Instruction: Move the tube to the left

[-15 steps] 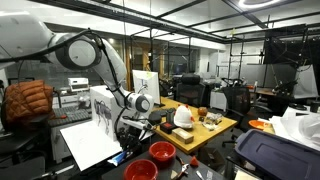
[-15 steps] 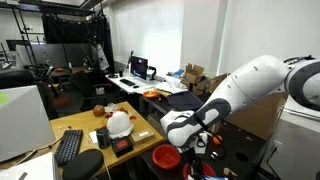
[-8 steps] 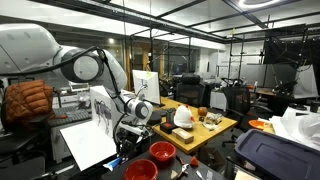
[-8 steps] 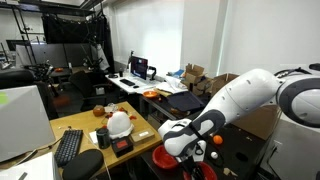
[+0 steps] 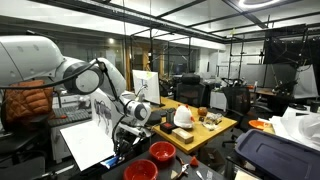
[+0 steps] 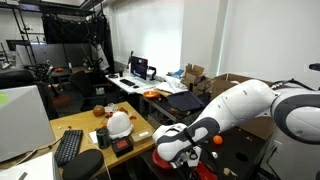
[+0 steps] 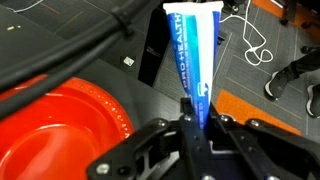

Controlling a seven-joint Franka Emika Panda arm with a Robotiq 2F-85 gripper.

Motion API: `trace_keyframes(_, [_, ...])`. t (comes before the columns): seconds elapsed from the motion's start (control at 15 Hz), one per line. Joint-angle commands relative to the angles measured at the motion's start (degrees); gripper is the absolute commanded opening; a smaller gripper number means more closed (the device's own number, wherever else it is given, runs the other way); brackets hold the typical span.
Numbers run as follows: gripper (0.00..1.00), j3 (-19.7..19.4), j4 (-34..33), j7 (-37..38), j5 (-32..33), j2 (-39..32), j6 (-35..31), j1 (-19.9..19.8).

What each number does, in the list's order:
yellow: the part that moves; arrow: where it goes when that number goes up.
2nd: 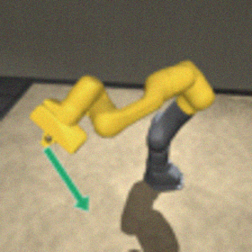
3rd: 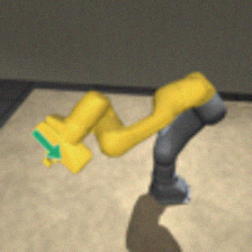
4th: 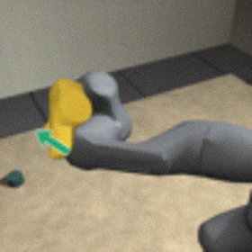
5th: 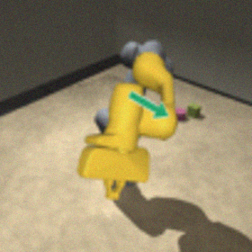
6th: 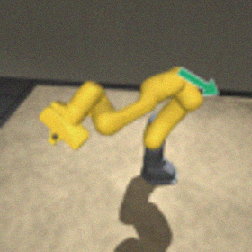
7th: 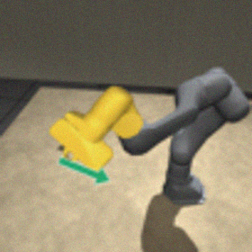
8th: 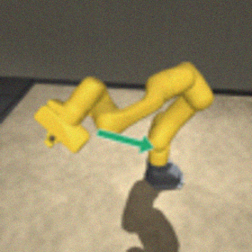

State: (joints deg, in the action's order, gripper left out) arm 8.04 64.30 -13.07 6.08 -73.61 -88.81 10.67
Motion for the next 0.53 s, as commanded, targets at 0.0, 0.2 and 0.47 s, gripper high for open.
trace_keyframes(0.0, [0.04,0.2,-5.6,2.0,-1.8,-2.6,2.9,1.0])
trace_keyframes(0.2, [0.04,-0.3,-7.3,4.4,-2.3,-4.0,1.3,1.8])
trace_keyframes(0.47, [0.04,-0.7,-10.1,7.5,-2.8,-6.2,0.8,1.7])
